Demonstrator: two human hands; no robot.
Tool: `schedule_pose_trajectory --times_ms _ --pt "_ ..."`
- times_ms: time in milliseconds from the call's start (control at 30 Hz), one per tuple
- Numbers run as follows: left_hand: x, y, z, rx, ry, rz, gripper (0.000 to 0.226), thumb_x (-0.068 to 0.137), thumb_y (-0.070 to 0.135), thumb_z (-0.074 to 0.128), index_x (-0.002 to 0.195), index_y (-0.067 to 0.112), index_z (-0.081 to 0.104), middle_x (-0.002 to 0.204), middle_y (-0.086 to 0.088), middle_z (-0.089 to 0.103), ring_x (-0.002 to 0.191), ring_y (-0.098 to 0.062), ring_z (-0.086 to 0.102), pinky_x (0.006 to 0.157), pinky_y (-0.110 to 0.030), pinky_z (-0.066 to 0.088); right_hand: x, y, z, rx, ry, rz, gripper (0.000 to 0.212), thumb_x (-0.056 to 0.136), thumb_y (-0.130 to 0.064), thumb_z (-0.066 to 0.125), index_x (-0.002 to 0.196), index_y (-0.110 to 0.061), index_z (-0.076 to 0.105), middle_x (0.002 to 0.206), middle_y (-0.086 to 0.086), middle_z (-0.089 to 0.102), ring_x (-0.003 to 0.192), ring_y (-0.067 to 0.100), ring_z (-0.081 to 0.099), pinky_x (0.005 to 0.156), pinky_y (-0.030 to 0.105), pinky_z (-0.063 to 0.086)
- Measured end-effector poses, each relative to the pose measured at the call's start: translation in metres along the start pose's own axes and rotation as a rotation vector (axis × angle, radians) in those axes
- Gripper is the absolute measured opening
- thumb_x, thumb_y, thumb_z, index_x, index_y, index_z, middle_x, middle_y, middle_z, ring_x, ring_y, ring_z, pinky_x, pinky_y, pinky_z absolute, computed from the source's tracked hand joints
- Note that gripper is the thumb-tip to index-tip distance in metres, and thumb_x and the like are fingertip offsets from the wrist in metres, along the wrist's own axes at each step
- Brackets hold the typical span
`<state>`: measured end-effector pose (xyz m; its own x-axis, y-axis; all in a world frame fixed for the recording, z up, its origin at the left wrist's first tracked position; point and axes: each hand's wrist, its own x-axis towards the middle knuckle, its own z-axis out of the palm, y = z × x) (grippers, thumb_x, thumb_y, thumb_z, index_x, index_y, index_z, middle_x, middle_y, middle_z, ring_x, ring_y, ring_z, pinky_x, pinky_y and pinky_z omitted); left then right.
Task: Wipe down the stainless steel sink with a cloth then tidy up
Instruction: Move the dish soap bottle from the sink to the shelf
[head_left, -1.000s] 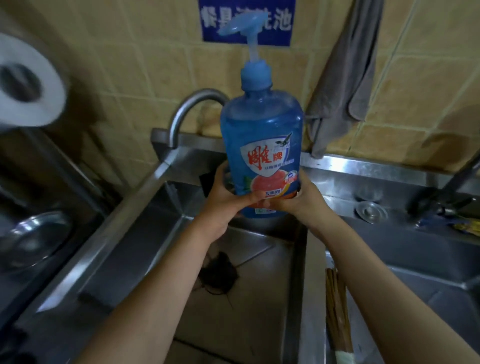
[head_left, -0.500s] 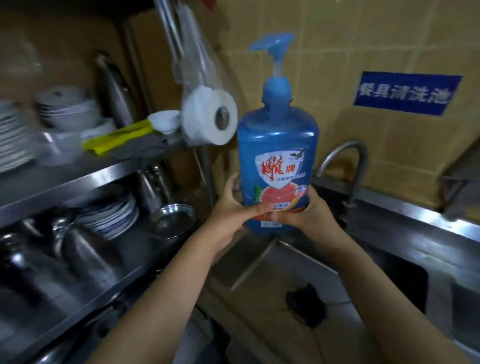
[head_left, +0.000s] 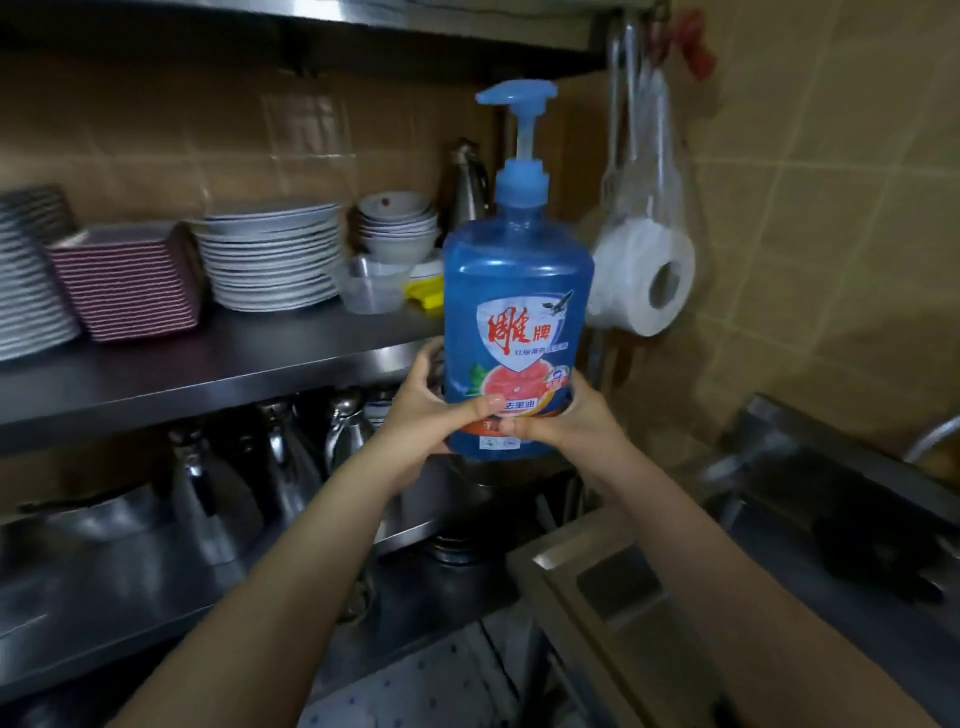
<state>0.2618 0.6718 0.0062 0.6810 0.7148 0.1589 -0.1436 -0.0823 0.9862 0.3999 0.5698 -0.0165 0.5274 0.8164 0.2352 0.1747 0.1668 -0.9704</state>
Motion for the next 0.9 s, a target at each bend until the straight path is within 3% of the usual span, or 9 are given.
schedule_pose_trajectory --times_ms 100,200,300,400,467,567,667,733,900 --pt "0.015 0.002 -0.027 0.012 0.081 0.030 0.077 0.052 0.024 0.082 0.117 0.039 0.044 0.117 0.008 0.060 0.105 -0.016 0.062 0.082 -0.048 0.054 0.035 0.003 0.023 0.023 -0.056 0.022 0.066 0.059 0.003 0.082 0.116 -0.014 0.053 0.099 -0.006 0.067 0.082 -0.001 0.067 0.070 0.016 0.053" --pt "0.038 0.001 -0.048 0.015 0.123 0.031 0.086 0.053 0.022 0.081 0.129 0.031 0.040 0.110 0.011 0.064 0.097 -0.010 0.065 0.079 -0.047 0.055 0.075 0.014 0.041 0.027 -0.120 0.032 0.064 0.059 0.004 0.082 0.113 -0.016 0.054 0.099 -0.004 0.068 0.084 0.003 0.067 0.074 0.022 0.056" --pt "0.072 -0.004 -0.064 0.034 0.170 0.047 0.078 0.056 0.019 0.080 0.122 0.032 0.043 0.115 0.011 0.062 0.100 -0.011 0.064 0.081 -0.046 0.054 0.121 0.026 0.053 0.033 -0.164 0.033 0.063 0.057 -0.001 0.085 0.109 -0.020 0.055 0.100 -0.005 0.068 0.089 0.009 0.066 0.075 0.024 0.056" --pt "0.113 -0.008 -0.075 0.052 0.206 0.054 0.064 0.061 0.015 0.079 0.108 0.041 0.045 0.114 0.013 0.059 0.104 -0.013 0.061 0.083 -0.044 0.053 0.169 0.039 0.058 0.032 -0.181 0.027 0.066 0.055 -0.003 0.086 0.112 -0.018 0.056 0.103 -0.002 0.068 0.094 0.014 0.066 0.083 0.034 0.055" --pt "0.138 -0.010 -0.078 0.056 0.214 0.053 0.067 0.059 0.018 0.079 0.111 0.040 0.043 0.115 0.013 0.058 0.106 -0.014 0.060 0.083 -0.044 0.053 0.197 0.045 0.059 0.038 -0.192 0.018 0.060 0.057 0.001 0.084 0.107 -0.020 0.056 0.100 -0.004 0.068 0.090 0.010 0.066 0.081 0.031 0.055" --pt "0.170 -0.010 -0.086 0.057 0.207 0.035 0.076 0.059 0.019 0.079 0.122 0.035 0.038 0.113 0.014 0.058 0.102 -0.013 0.062 0.078 -0.041 0.055 0.234 0.053 0.061 0.047 -0.200 0.024 0.061 0.056 -0.002 0.085 0.106 -0.022 0.056 0.102 -0.002 0.068 0.092 0.013 0.066 0.083 0.032 0.055" --pt "0.199 -0.011 -0.095 0.075 0.224 0.043 0.067 0.068 0.009 0.077 0.117 0.035 0.040 0.101 0.018 0.060 0.086 -0.003 0.065 0.066 -0.030 0.057 0.264 0.059 0.066 0.046 -0.215 0.026 0.069 0.051 -0.008 0.089 0.111 -0.020 0.057 0.108 0.002 0.068 0.100 0.020 0.065 0.087 0.038 0.053" --pt "0.217 -0.013 -0.101 0.100 0.244 0.050 0.062 0.070 0.006 0.076 0.113 0.035 0.041 0.096 0.015 0.060 0.080 0.000 0.064 0.065 -0.024 0.056 0.281 0.061 0.067 0.020 -0.225 0.031 0.072 0.048 -0.013 0.091 0.111 -0.023 0.058 0.108 0.000 0.069 0.099 0.018 0.066 0.086 0.037 0.053" --pt "0.249 -0.024 -0.113 0.139 0.228 0.043 0.069 0.069 0.008 0.077 0.124 0.024 0.039 0.101 0.006 0.058 0.082 0.001 0.060 0.064 -0.017 0.054 0.310 0.067 0.064 -0.013 -0.265 0.068 0.054 0.062 0.003 0.081 0.100 -0.027 0.056 0.095 -0.010 0.068 0.082 -0.001 0.065 0.067 0.015 0.052"
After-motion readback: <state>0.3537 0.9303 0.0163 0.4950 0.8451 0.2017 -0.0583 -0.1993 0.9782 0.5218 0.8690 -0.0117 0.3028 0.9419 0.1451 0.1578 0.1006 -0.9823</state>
